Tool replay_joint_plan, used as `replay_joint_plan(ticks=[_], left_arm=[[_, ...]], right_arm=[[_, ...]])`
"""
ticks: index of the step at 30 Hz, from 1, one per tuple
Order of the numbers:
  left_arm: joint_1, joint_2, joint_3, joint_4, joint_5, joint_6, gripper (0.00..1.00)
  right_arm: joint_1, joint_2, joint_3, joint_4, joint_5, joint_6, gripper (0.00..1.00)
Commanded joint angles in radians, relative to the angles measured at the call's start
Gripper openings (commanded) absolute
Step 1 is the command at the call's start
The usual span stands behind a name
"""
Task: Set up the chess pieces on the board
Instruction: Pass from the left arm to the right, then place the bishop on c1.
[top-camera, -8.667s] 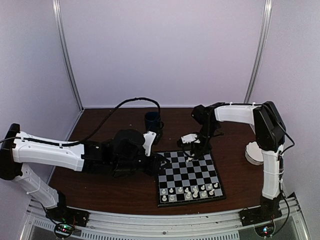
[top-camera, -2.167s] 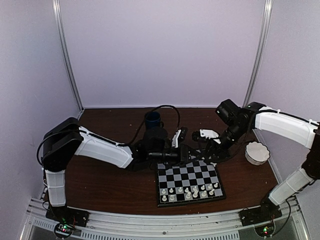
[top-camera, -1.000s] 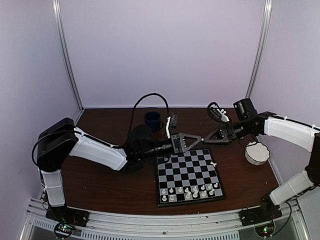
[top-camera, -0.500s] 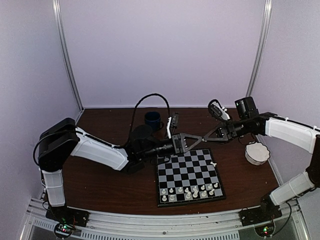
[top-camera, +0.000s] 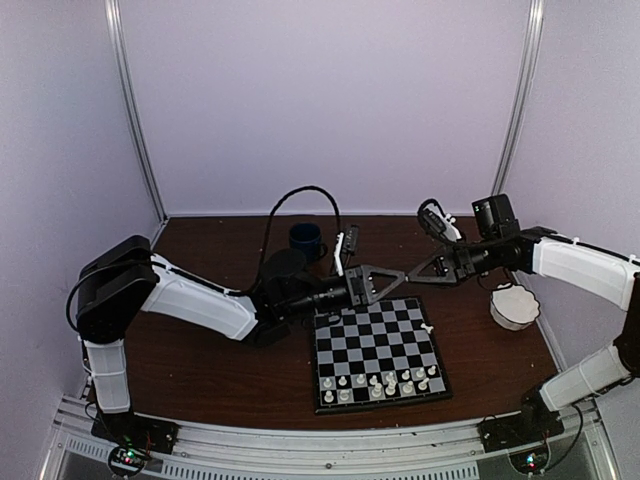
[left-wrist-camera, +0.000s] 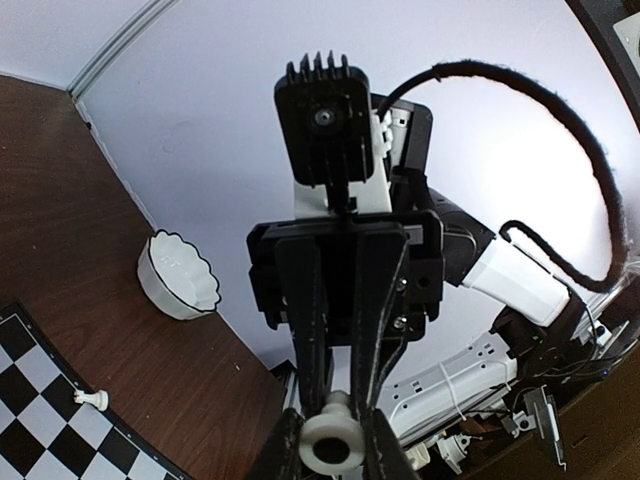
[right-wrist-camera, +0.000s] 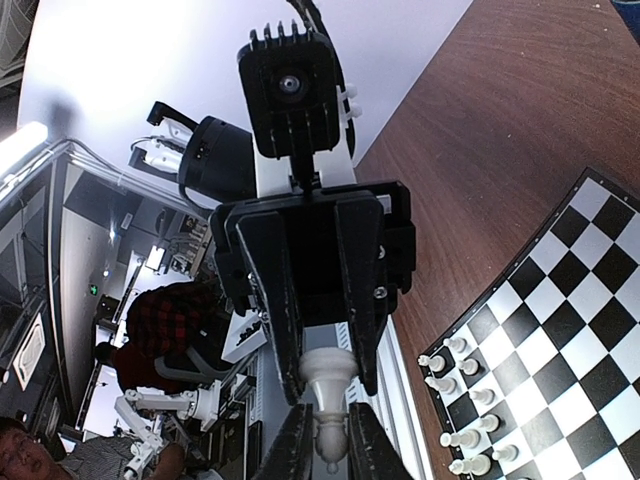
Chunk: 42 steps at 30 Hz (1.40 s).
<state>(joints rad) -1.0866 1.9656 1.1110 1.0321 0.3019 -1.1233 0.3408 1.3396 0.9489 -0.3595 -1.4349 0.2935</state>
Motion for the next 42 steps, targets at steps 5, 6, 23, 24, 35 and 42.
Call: replay_joint_plan(ticks=[5,6,23,24,35,42], left_arm=[[0.006,0.019,0.025,-0.027,-0.043,0.019,0.21],[0.004,0.013,0.023,-0.058,-0.052,0.020,0.28],[0.005,-0.551,-0.278,-0.744,-0.491,0.334,0.55],[0.006,-0.587,-0.306,-0.772,-0.521,0.340,0.55],[0.006,-0.885,-0.424,-0.973,-0.727,0.369,0.55],[0.005,-0.989,-0.463,-1.025,-0.771,0.355,0.55]], right_arm=[[0.005,-0.045,0.011,-0.016,0.018,-0.057,0.07],[0.004,-0.046,0.030,-0.072,0.032,-0.107,0.07],[0.304,0.046,0.398,-0.899,0.820,-0.938,0.06],[0.347,0.049,0.403,-0.897,0.884,-0.938,0.06],[0.664,0.277,0.574,-0.968,1.176,-0.983,0.05],[0.816,0.441,0.657,-1.002,1.281,-0.994,0.05]])
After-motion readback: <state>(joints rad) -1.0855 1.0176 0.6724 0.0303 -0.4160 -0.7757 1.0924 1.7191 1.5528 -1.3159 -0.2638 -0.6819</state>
